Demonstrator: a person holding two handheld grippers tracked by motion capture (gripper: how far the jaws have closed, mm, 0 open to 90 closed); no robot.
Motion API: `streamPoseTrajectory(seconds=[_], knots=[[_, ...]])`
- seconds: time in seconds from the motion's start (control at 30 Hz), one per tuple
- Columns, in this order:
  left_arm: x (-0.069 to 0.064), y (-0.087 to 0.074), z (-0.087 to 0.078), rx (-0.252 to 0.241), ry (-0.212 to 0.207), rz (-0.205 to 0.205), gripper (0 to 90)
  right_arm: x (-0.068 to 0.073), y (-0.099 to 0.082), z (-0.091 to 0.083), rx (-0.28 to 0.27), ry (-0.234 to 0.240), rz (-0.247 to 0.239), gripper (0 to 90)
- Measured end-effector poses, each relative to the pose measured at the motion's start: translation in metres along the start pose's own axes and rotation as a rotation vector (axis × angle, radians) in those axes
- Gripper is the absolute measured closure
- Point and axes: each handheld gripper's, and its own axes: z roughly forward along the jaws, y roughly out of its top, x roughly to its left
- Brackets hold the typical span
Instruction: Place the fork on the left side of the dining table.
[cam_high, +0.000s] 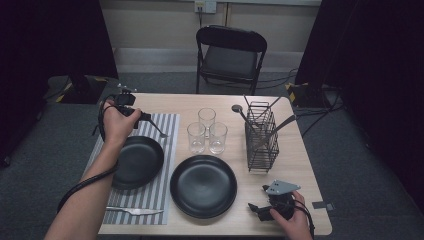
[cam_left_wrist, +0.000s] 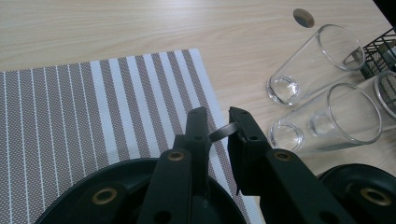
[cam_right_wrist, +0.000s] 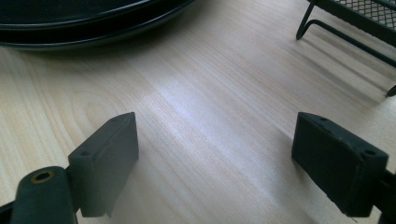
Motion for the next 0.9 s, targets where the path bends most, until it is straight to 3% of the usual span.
streamPoseTrajectory(seconds=[0.4,0.9], knots=[[0.0059,-0.0025,-0.001,0.001,-0.006,-0.008,77.7,0.0,0.0,0.0,0.0,0.0,0.0,13.8],[-0.0018,-0.0026,-0.0004,0.01,0.001,0.02,77.5,0.0,0.0,0.0,0.0,0.0,0.0,13.8]])
